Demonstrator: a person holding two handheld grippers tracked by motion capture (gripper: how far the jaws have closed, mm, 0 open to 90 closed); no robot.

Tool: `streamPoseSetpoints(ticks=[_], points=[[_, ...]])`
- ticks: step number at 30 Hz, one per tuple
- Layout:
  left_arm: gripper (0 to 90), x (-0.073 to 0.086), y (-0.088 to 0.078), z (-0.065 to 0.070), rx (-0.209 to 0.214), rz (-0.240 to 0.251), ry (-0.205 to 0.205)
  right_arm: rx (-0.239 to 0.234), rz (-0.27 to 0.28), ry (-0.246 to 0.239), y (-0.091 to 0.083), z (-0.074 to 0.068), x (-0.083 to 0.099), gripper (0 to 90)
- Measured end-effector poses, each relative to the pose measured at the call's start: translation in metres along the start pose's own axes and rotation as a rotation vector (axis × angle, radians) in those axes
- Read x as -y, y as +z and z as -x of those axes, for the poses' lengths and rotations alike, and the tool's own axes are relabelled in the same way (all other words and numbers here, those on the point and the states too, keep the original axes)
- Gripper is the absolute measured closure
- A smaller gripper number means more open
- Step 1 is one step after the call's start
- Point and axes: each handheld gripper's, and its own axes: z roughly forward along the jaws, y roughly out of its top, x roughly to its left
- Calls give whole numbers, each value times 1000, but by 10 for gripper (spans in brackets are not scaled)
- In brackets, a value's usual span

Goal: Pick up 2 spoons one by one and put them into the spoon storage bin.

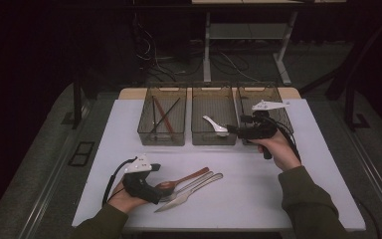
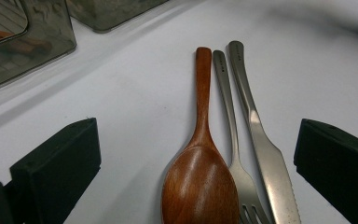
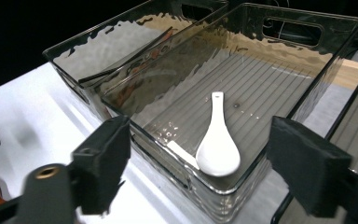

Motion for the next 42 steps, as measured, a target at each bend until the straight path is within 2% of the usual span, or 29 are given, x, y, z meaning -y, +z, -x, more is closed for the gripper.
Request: streamPoseSetpoints(ticks=[3, 18, 23, 31, 36, 42], points=[[0, 0, 0, 0, -1, -1, 0, -5, 5, 6, -4, -3, 4, 186], [0, 0, -1, 0, 3, 2, -2, -14, -22, -63, -26, -14, 33, 162], [0, 0, -1, 0, 5, 6, -2, -16, -21, -70, -36, -15, 47, 162], [0, 0, -1, 0, 4, 5, -4, -9, -57, -89, -50, -19, 72, 162], [0, 0, -1, -1, 4, 7, -6, -3, -60, -86, -59, -21, 87, 162], [0, -1, -1, -1, 2, 12, -8, -18, -51, -75, -70, -24, 107, 162]])
